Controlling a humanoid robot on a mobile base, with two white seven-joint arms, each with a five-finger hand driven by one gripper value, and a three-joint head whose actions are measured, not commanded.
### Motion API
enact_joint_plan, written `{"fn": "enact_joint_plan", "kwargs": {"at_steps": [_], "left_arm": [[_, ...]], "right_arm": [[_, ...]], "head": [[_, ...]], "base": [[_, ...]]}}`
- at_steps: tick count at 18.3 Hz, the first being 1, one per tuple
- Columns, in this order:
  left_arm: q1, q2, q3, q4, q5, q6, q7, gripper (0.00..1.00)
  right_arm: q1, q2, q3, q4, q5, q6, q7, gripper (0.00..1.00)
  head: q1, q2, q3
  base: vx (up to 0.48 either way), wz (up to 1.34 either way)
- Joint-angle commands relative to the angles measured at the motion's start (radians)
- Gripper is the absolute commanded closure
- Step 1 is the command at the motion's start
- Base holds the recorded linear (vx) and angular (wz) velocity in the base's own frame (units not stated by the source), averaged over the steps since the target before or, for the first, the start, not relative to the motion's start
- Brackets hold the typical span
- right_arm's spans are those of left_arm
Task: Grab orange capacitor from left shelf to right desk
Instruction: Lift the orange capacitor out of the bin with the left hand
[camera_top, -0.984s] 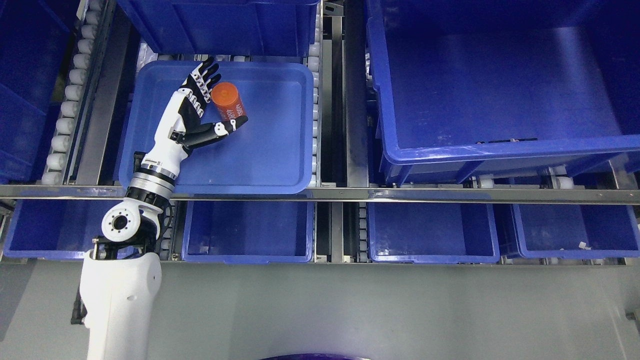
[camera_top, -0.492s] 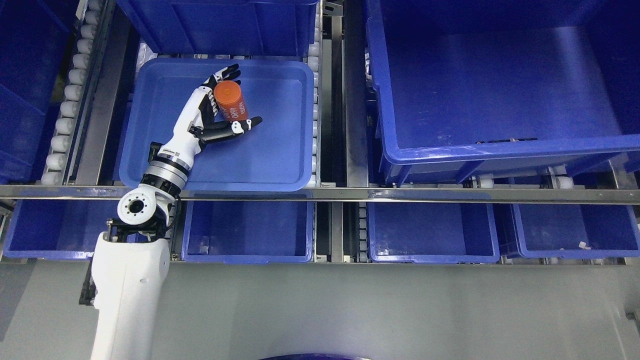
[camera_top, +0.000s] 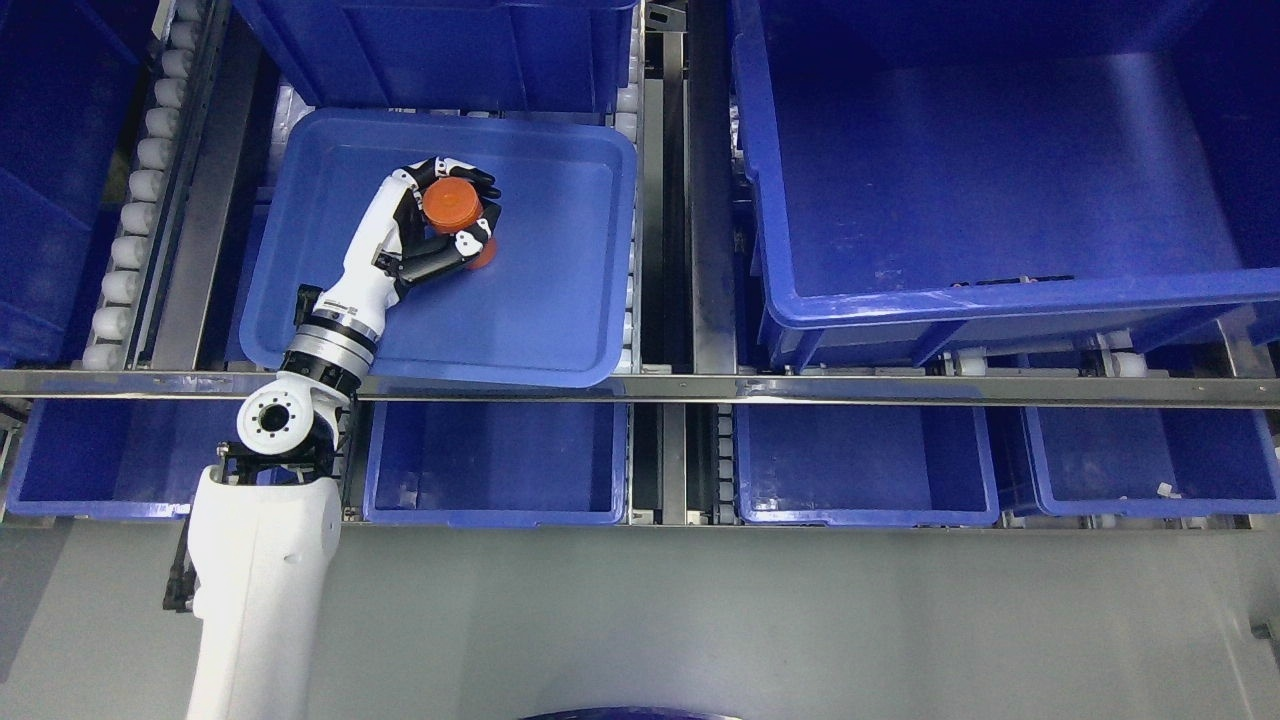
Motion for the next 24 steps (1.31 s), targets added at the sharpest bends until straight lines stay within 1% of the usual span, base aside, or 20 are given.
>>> {"fn": "enact_joint_plan", "kwargs": {"at_steps": [1,3,6,7,8,10,13,18,24], "left_arm": [[-0.007,-0.016,0.056,0.015,0.067,-0.012,0.000,1.00],[-0.013,-0.016,0.054,-0.011,0.115,-0.012,0.000,1.00],[-0.022,-0.016,0.048,-0.134,0.262,-0.018,0.000,1.00],[-0.024,-0.016,0.045,-0.169,0.321,-0.036,0.000,1.00],[-0.024,-0.016,0.045,-0.183,0.340,-0.046,0.000,0.99],[-0.022,-0.016,0.052,-0.188,0.339,-0.067,0.000,0.99],[-0.013,-0.016,0.053,-0.195,0.337,-0.136,0.002,0.98],[0.016,-0.016,0.043,-0.195,0.339,-0.164,0.000,0.98],[0.016,-0.016,0.030,-0.197,0.337,-0.165,0.000,0.98]], "right_arm": [[-0.002,-0.017,-0.011,-0.034,0.000,0.000,0.000,0.00],[-0.002,-0.017,-0.011,-0.034,0.000,0.000,0.000,0.00],[-0.002,-0.017,-0.011,-0.034,0.000,0.000,0.000,0.00],[-0.002,-0.017,-0.011,-0.034,0.000,0.000,0.000,0.00],[-0.002,-0.017,-0.011,-0.034,0.000,0.000,0.000,0.00],[-0.002,-0.017,-0.011,-0.034,0.000,0.000,0.000,0.00],[-0.002,-0.017,-0.011,-0.034,0.000,0.000,0.000,0.00],[-0.002,-0.017,-0.011,-0.034,0.000,0.000,0.000,0.00],[-0.002,-0.017,-0.011,-0.034,0.000,0.000,0.000,0.00]], "head": [[0.0000,0.000,0.000],[0.0000,0.000,0.000],[0.0000,0.000,0.000],[0.0000,0.000,0.000],[0.0000,0.000,0.000],[0.0000,0.000,0.000],[0.0000,0.000,0.000],[0.0000,0.000,0.000],[0.0000,0.000,0.000]], "base": [[0.000,0.00],[0.000,0.00],[0.000,0.00],[0.000,0.00],[0.000,0.00],[0.000,0.00],[0.000,0.00],[-0.037,-0.02],[-0.132,-0.02]]}}
